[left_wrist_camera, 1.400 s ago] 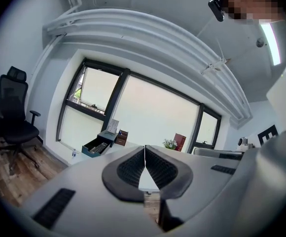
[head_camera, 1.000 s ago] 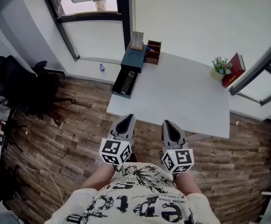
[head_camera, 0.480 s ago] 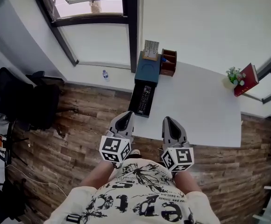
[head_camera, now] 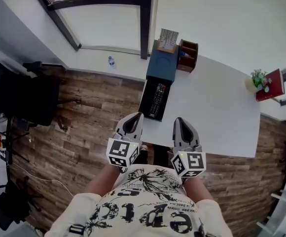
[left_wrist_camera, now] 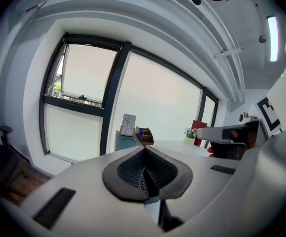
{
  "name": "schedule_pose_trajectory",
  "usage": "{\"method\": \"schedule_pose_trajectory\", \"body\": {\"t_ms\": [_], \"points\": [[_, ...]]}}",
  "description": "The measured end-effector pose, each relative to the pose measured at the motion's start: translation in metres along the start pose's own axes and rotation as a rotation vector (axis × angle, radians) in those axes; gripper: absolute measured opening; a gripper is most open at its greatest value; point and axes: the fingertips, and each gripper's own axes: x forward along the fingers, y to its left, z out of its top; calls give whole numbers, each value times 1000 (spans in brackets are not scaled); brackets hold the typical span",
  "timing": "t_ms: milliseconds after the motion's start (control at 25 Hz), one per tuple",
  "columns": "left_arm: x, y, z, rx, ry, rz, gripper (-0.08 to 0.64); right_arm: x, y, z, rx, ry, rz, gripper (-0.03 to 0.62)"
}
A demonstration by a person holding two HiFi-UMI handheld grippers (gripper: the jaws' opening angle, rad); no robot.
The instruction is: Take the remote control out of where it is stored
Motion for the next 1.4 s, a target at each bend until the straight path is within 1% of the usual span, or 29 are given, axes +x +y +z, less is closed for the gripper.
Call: {"method": "schedule_pose_trajectory", "body": {"t_ms": [120, 240, 280, 360, 520, 600, 680, 760, 920, 1040, 1160, 1320, 1400], "points": [[23, -3, -4, 22, 31, -9, 9, 18, -17, -3, 13, 35, 20, -8], [49, 0, -13, 86, 89, 33, 9, 40, -35, -11, 36, 92, 46, -8], [57, 1, -19, 91, 115, 46, 9, 47, -40, -15, 45, 112, 58, -8], [74, 4, -34, 67, 175, 53, 9, 61, -48, -24, 49, 150, 90, -8], [103, 6, -64, -22, 292, 33, 11, 86, -59, -44, 42, 223, 144, -8], [115, 6, -80, -38, 358, 37, 14, 95, -64, -55, 43, 259, 164, -8], [127, 6, -91, -31, 409, 39, 48, 104, -70, -62, 48, 284, 180, -8], [140, 6, -99, -20, 447, 32, 112, 113, -77, -65, 49, 297, 189, -8], [160, 6, -113, -12, 534, 22, 176, 124, -90, -70, 45, 320, 192, -8], [168, 12, -120, -29, 581, 52, 225, 127, -101, -73, 44, 340, 192, -8], [178, 19, -130, -25, 641, 80, 236, 131, -113, -73, 55, 342, 183, -8], [187, 22, -145, -51, 703, 77, 238, 134, -127, -72, 69, 338, 171, -8], [186, 23, -155, -50, 746, 83, 238, 135, -133, -73, 73, 340, 160, -8]]}}
